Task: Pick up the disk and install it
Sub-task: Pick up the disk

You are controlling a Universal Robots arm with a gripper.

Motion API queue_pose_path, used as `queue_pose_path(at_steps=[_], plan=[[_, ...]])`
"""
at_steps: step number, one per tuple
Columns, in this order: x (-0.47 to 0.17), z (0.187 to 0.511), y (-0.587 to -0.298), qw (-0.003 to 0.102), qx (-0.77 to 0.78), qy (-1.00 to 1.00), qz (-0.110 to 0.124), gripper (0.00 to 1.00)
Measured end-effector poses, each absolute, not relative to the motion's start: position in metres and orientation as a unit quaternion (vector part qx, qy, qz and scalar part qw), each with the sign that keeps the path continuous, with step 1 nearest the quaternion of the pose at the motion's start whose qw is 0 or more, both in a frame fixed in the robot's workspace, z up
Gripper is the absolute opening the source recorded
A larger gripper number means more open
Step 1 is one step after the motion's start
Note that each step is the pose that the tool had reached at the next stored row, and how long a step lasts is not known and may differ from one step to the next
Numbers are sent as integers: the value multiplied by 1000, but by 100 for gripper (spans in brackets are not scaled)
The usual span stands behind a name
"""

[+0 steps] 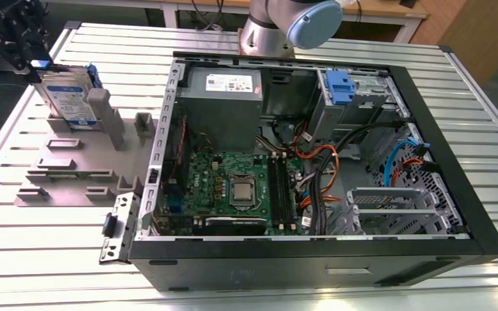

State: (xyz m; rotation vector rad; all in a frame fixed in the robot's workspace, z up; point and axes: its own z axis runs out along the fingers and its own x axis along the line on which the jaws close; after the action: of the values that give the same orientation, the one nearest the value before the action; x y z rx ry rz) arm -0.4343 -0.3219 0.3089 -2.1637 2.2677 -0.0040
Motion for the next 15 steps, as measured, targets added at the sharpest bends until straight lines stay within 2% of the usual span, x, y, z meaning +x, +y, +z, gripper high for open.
queue_pose_path(at_steps=[4,5,15], plan=[[-434,307,-322,4,-690,723,-1,53],[-434,306,-322,4,-690,723,-1,46],[-434,300,-322,4,-690,723,-1,46]])
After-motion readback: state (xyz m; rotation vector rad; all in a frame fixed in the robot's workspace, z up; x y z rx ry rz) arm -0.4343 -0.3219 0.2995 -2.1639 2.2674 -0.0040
